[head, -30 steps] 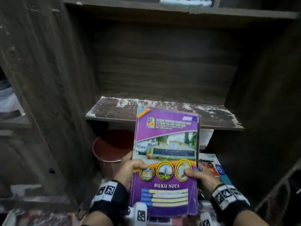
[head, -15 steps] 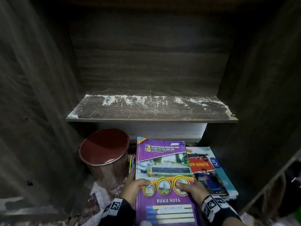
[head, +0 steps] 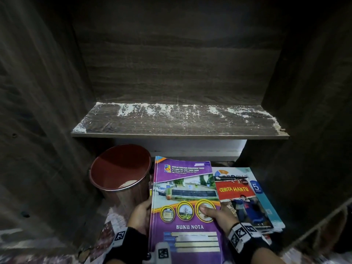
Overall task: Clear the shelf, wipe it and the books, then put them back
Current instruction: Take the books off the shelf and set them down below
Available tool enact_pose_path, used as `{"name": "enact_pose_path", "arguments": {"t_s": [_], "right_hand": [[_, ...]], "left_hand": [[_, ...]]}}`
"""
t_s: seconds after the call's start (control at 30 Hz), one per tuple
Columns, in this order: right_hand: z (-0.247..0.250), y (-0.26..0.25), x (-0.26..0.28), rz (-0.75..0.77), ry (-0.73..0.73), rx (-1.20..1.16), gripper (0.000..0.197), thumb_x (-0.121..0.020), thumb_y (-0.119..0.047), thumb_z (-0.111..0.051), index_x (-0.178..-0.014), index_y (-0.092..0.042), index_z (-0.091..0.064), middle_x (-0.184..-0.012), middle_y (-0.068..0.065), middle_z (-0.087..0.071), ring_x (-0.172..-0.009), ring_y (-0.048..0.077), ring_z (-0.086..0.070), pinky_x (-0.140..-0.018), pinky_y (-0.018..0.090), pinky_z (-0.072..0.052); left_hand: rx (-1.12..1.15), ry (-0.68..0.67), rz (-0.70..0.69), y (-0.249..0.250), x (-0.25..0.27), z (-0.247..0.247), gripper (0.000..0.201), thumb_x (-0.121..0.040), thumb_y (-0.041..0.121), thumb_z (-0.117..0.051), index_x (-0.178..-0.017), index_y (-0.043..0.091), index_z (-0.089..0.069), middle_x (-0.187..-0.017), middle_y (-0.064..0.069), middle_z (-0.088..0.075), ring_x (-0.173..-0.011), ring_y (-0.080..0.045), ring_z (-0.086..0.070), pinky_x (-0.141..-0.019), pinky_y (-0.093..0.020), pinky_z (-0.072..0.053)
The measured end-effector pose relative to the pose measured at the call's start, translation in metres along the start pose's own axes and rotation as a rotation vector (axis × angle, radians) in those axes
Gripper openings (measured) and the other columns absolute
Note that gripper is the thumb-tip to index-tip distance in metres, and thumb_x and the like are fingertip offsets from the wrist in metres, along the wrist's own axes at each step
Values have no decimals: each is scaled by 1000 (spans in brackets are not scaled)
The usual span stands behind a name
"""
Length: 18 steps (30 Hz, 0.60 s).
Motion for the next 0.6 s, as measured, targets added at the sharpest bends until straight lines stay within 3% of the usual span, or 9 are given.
{"name": "enact_pose_path", "arguments": {"t_s": [0.07, 0.13, 0.2, 0.27, 0.33, 0.4, 0.5, 0.53, 0.6], "right_hand": [[-2, 9, -7, -27, 10, -33, 117, -40, -50, -94, -132, 4, -47, -132, 16, -55, -116, 29, -55, -102, 40, -42], [-2, 15, -7, -28, 23, -80, 96, -47, -37, -95, -122, 5, -52, -135, 19, -51, -116, 30, -52, -103, 38, -40], [1, 23, -14, -34, -23, -34, 123, -28, -40, -95, -131, 4, -46, -135, 18, -50, -120, 32, -50, -103, 43, -40], [2, 25, -8, -73, -62, -78, 97, -43, -23, -95, -124, 0, -48, -105, 15, -63, -100, 31, -59, -79, 39, -49], [-1, 27, 0, -125, -145, -144, 71, -51, -21, -95, -106, 1, -56, -83, 13, -68, -79, 29, -63, -59, 32, -47], [0, 36, -1, -209, -177, -199, 80, -44, -36, -95, -105, 6, -66, -85, 18, -72, -76, 31, -67, -56, 32, -50], [8, 57, -19, -252, -136, -238, 88, -48, -35, -90, -124, -1, -61, -106, 24, -68, -93, 39, -66, -68, 39, -53], [10, 56, -19, -251, -84, -213, 108, -39, -38, -95, -134, -7, -53, -114, 23, -66, -99, 39, -64, -72, 42, -54], [15, 57, -21, -240, -24, -222, 134, -39, -36, -97, -150, -15, -26, -129, 22, -57, -106, 39, -63, -76, 47, -56]], "left_hand": [[25, 52, 4, -6, -6, 13, 49, -80, 44, -64, -96, -2, -74, -69, -19, -69, -48, -25, -62, -51, -29, -51], [68, 44, 29, -13, -8, 16, 56, -77, 46, -66, -106, -2, -71, -82, -24, -71, -62, -31, -68, -62, -39, -57], [66, -20, 74, -17, -4, 9, 48, -89, 41, -58, -102, -3, -68, -76, -26, -70, -60, -33, -69, -54, -39, -58], [105, -83, 71, -18, 2, 0, 42, -96, 33, -48, -98, -5, -66, -71, -27, -69, -54, -33, -68, -43, -35, -54], [146, -116, 102, -18, 10, -10, 38, -96, 28, -48, -99, -4, -68, -83, -29, -70, -63, -36, -70, -48, -39, -56], [122, -93, 84, -18, -2, -5, 36, -94, 28, -51, -99, -1, -72, -94, -28, -70, -75, -37, -71, -59, -44, -59], [-32, 66, -65, -18, -32, 18, 54, -76, 50, -70, -107, 6, -72, -113, -30, -65, -99, -43, -65, -91, -59, -50], [-96, 127, -125, -21, -47, 27, 63, -65, 53, -77, -105, 5, -72, -110, -32, -65, -95, -44, -65, -91, -60, -48], [-101, 173, -210, -9, -42, 27, 48, -67, 33, -81, -97, -3, -70, -87, -24, -69, -72, -28, -64, -73, -39, -53]]}}
Point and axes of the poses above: each hand's wrist, its own x-axis away from the middle knuckle, its own z-axis out of the back of the hand, y = z × x, the point moved 6 cm from there along -x, towards the middle knuckle
